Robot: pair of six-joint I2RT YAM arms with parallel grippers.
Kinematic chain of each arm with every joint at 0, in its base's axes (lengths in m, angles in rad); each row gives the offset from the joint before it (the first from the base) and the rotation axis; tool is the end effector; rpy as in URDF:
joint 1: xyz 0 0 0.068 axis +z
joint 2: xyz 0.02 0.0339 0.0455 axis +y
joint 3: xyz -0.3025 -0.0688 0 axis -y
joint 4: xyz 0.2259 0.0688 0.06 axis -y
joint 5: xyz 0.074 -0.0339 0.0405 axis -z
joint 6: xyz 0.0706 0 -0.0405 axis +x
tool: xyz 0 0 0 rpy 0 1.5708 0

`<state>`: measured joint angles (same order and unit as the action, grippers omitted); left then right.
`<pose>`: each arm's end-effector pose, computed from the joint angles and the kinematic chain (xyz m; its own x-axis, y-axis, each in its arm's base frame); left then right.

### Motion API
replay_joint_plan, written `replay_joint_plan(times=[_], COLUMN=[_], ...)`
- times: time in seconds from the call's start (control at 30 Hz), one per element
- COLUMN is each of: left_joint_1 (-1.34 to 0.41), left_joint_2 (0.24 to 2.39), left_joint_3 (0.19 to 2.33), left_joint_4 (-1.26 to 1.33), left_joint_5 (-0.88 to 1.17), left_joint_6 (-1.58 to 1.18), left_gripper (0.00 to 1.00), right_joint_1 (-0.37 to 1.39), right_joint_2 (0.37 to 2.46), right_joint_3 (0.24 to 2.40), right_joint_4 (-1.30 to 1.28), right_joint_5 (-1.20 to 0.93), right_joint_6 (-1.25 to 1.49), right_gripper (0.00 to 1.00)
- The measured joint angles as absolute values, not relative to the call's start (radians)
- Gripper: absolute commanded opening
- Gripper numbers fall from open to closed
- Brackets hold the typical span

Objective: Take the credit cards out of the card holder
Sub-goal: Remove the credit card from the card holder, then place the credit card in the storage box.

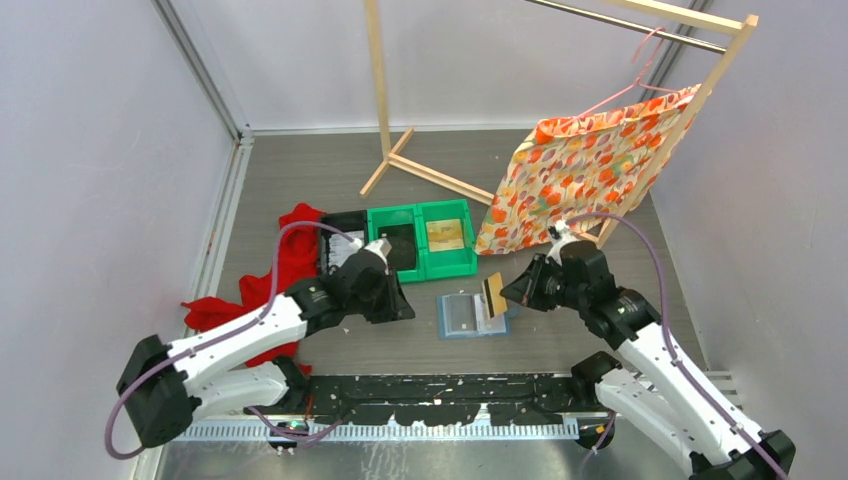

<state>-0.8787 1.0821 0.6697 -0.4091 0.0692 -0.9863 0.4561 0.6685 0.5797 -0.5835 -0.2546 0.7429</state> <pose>0.1286 -0.1628 0.2393 -0.9234 -0.1897 -0.3336 0.0507 0.8014 -0.5960 0.1038 0.0707 0.2521 -0.8198 0.3270 -0.4701 -0.0660 0.7615 0.6448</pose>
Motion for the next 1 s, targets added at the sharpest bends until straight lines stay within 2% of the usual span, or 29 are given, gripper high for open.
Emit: replay_joint_plan(times=[0.13,0.27,0.37,0.6,0.77,1.0], left_joint_1=[-0.838,-0.807,-0.799,-0.796,-0.790,-0.790], left_joint_2=[0.969,0.907,0.859,0.725,0.681,0.603], left_joint_3=[0.670,0.670,0.670,0.669,0.665,0.617], left_joint_4=[-0.500,-0.583,-0.645,-0.731,-0.764,-0.780], left_joint_5=[0.025,-0.003,-0.016,-0.051,-0.067,-0.070], left_joint_6=[-0.982,-0.967,-0.960,-0.951,-0.940,-0.952], left_gripper=[0.26,0.26,0.26,0.27,0.27,0.27], right_joint_1=[0.584,0.817,0.897,0.899,0.899,0.899], right_joint_2=[0.765,0.968,1.139,1.355,1.464,1.490], right_joint_3=[0.683,0.873,1.005,1.147,1.162,0.967], right_joint_4=[-0.603,-0.639,-0.622,-0.575,-0.476,-0.136], right_joint_5=[-0.199,-0.046,0.050,0.260,0.315,0.320], right_joint_6=[0.698,0.622,0.545,0.302,0.046,-0.318], right_gripper=[0.01,0.01,0.01,0.01,0.01,0.01])
